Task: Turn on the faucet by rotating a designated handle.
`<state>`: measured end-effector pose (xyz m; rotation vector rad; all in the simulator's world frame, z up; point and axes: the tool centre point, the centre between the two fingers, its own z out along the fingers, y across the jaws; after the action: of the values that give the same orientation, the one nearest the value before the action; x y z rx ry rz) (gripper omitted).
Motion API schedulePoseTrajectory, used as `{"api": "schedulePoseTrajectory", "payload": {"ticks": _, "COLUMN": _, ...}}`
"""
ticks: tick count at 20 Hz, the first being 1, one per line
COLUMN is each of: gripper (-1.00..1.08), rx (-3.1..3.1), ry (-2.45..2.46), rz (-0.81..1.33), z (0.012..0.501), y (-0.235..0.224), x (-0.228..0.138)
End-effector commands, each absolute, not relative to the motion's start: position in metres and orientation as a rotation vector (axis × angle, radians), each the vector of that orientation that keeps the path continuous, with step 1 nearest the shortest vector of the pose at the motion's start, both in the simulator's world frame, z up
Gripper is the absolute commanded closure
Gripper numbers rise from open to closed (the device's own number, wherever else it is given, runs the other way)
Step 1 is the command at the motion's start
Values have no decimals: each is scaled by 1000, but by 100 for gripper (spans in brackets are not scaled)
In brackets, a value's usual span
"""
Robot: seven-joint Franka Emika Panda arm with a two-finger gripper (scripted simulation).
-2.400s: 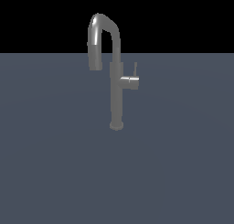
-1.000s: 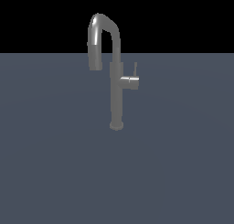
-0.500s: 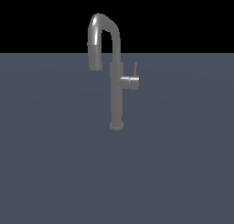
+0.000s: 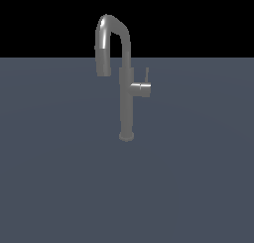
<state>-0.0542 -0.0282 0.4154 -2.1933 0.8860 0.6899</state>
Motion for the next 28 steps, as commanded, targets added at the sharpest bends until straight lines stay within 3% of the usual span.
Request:
{"api": "schedulePoseTrajectory", "payload": {"ticks": 1, "gripper": 108, "rx": -2102, "ry": 935, "rz": 729, "z": 405, "y": -34, "x": -42}}
{"api": "schedulePoseTrajectory", "payload": {"ticks": 15, "gripper": 108, "rx": -1564, "ry": 1166, "rz": 914, "z": 332, "y": -61, "x": 6}}
{"api": "schedulePoseTrajectory", "payload": {"ticks": 28, "gripper": 108, "rx": -1135, "ry": 1291, "rz": 1016, "z": 264, "y": -69, "x": 23}}
